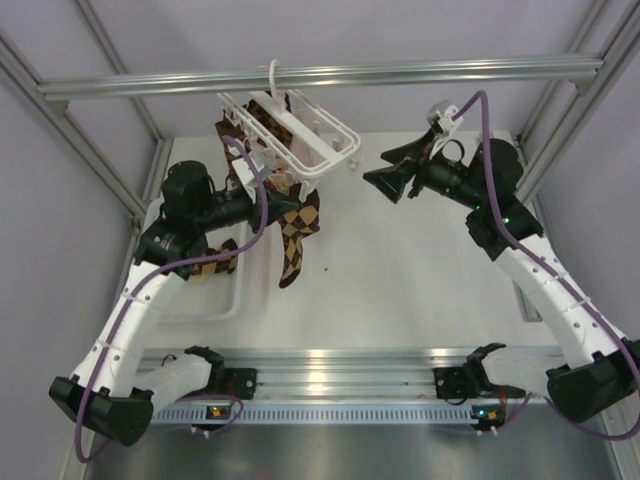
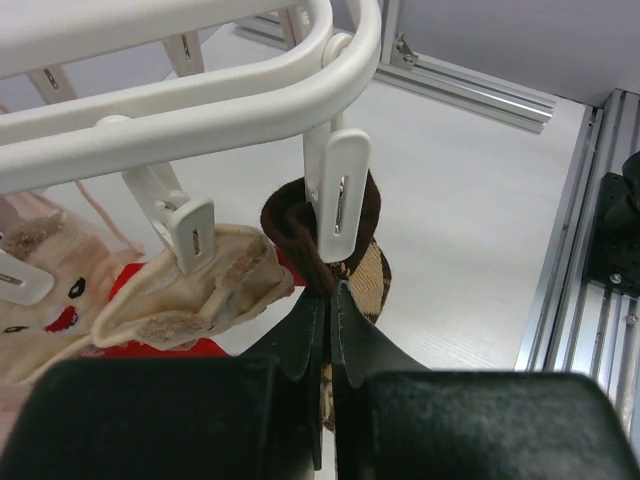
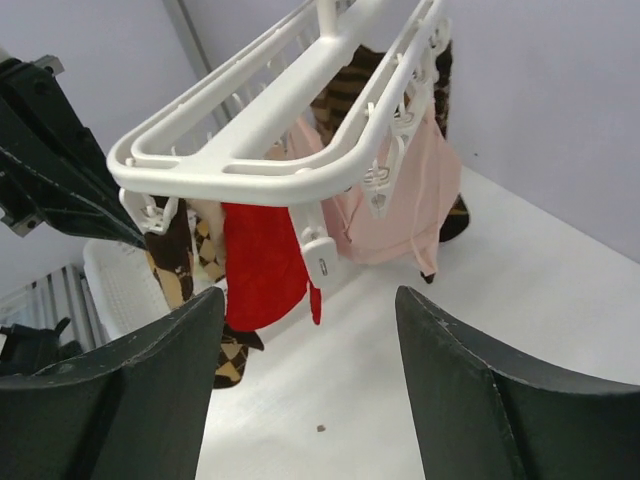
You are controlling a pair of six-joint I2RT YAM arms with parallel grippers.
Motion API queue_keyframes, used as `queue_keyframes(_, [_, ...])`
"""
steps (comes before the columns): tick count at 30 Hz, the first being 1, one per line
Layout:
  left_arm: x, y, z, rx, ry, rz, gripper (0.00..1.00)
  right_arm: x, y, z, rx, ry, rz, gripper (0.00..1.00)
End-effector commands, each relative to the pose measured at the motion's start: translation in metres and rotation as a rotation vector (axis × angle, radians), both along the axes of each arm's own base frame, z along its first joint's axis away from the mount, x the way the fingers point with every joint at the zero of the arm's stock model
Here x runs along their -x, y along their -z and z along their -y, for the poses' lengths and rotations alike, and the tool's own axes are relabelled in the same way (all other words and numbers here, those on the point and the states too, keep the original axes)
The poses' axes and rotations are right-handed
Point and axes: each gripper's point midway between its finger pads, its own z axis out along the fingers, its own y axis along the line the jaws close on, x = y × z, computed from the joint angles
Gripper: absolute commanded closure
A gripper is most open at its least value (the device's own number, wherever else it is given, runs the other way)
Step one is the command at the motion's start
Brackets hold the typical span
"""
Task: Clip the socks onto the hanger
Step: Clamp the sock onto the hanger, then open the clamp at the hanger.
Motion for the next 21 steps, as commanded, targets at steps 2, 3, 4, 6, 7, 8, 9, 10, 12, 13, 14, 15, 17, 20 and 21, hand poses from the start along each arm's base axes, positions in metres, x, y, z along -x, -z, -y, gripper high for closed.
queue_keyframes(2, [0.009, 0.001, -0.011, -0.006, -0.032, -0.019, 1.00, 0.005, -0.018, -0.021, -0.041, -0.171, 0.073, 0.32])
queue_keyframes(3, [0.012, 0.001, -0.012, -0.011, -0.031, -0.021, 1.00, 0.005, -0.020, -0.025, -0.048, -0.194, 0.081, 0.31])
queue_keyframes(4, [0.013, 0.004, -0.013, -0.018, -0.033, -0.024, 1.00, 0.004, -0.021, -0.027, -0.052, -0.210, 0.087, 0.31])
queue_keyframes(6, [0.016, 0.005, -0.015, -0.025, -0.031, -0.015, 1.00, 0.004, -0.019, -0.034, -0.055, -0.255, 0.083, 0.31])
queue_keyframes(7, [0.017, 0.006, -0.016, -0.027, -0.032, -0.019, 1.00, -0.001, -0.014, -0.038, -0.052, -0.263, 0.074, 0.30])
queue_keyframes(8, [0.018, 0.007, -0.017, -0.030, -0.033, -0.018, 1.00, -0.002, -0.014, -0.040, -0.050, -0.274, 0.074, 0.30])
queue_keyframes(9, [0.018, 0.008, -0.018, -0.032, -0.036, -0.018, 1.00, -0.001, -0.018, -0.042, -0.054, -0.288, 0.084, 0.30])
queue_keyframes(10, [0.018, 0.007, -0.019, -0.033, -0.039, -0.015, 1.00, -0.001, -0.018, -0.045, -0.054, -0.300, 0.087, 0.30])
queue_keyframes(12, [0.019, 0.007, -0.020, -0.036, -0.041, -0.010, 1.00, -0.001, -0.023, -0.050, -0.061, -0.318, 0.100, 0.31])
queue_keyframes(13, [0.019, 0.006, -0.020, -0.035, -0.044, -0.010, 1.00, 0.000, -0.025, -0.052, -0.062, -0.325, 0.105, 0.32])
queue_keyframes(14, [0.018, 0.007, -0.021, -0.038, -0.046, -0.008, 1.00, 0.002, -0.026, -0.054, -0.063, -0.341, 0.112, 0.33])
queue_keyframes(15, [0.018, 0.006, -0.022, -0.039, -0.051, -0.007, 1.00, 0.005, -0.028, -0.057, -0.065, -0.353, 0.119, 0.36])
queue_keyframes(17, [0.017, 0.006, -0.024, -0.042, -0.061, -0.007, 1.00, 0.011, -0.030, -0.060, -0.065, -0.371, 0.129, 0.41])
queue_keyframes(20, [0.016, 0.007, -0.027, -0.037, -0.083, -0.018, 1.00, 0.018, -0.030, -0.066, -0.066, -0.389, 0.122, 0.50])
queue_keyframes(21, [0.015, 0.007, -0.028, -0.034, -0.088, -0.020, 1.00, 0.020, -0.029, -0.068, -0.066, -0.396, 0.115, 0.56])
